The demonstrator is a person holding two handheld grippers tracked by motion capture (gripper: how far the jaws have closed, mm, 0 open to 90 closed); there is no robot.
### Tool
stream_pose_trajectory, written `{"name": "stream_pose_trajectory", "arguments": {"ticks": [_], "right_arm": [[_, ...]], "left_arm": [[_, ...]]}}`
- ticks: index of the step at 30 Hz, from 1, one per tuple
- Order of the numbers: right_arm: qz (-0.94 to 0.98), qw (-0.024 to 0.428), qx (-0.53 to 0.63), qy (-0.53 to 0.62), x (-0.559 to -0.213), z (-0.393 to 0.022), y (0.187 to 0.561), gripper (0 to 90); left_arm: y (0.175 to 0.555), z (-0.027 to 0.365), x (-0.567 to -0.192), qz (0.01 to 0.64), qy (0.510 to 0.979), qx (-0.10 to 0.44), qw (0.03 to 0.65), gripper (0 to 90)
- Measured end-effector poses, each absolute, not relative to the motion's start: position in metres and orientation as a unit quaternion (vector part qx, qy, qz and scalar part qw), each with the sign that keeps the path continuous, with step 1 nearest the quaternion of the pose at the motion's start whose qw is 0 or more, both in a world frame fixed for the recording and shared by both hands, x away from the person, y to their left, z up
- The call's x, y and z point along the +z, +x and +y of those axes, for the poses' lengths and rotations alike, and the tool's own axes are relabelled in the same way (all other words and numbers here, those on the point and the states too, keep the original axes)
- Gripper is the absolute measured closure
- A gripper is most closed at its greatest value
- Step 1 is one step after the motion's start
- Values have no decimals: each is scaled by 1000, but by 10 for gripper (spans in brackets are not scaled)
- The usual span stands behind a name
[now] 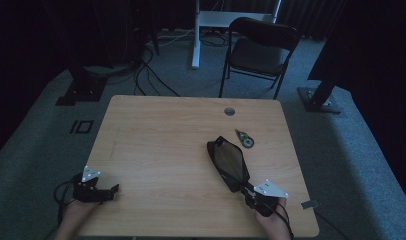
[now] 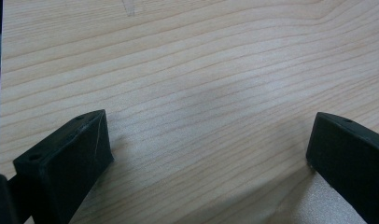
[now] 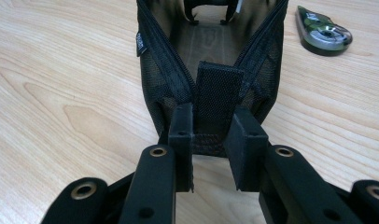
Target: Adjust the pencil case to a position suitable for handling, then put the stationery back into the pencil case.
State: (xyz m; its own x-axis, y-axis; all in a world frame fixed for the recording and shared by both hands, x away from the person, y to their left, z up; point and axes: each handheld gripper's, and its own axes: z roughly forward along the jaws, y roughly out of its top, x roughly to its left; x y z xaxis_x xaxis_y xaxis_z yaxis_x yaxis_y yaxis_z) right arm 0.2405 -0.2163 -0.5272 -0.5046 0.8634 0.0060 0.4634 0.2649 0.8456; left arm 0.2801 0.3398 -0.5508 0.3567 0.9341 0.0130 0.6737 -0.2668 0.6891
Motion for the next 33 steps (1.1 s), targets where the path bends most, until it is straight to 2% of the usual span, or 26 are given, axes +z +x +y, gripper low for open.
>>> {"name": "stream_pose_trajectory", "arguments": {"ticks": [7,8,9,14,19,22,27,28,33], "right_arm": [[755,240,422,441,-528,-219,236,716],[754,240,423,441,-527,-219,236,686],[752,240,426,441,-525,-221,237,606],[745,237,441,441,-518,-226,236,489],[729,228,464,448,-512,-237,239,332],[721,240,466,453,-508,-243,240,237],[718,242,469,454,-505,-249,240,182],[722,241,470,446,-504,-251,240,137],[718,238,471,454,-505,-257,243,140]], "left_arm": [[280,340,-551,525,766,215,302,0],[280,340,-551,524,766,215,302,0],[280,340,-551,524,766,215,302,0],[280,340,-551,525,766,215,302,0],[280,340,-551,525,766,215,302,0],[280,340,-551,525,766,215,302,0],[280,340,-551,525,766,215,302,0],[280,340,-551,525,766,215,302,0],[280,340,-551,525,766,215,302,0]]}}
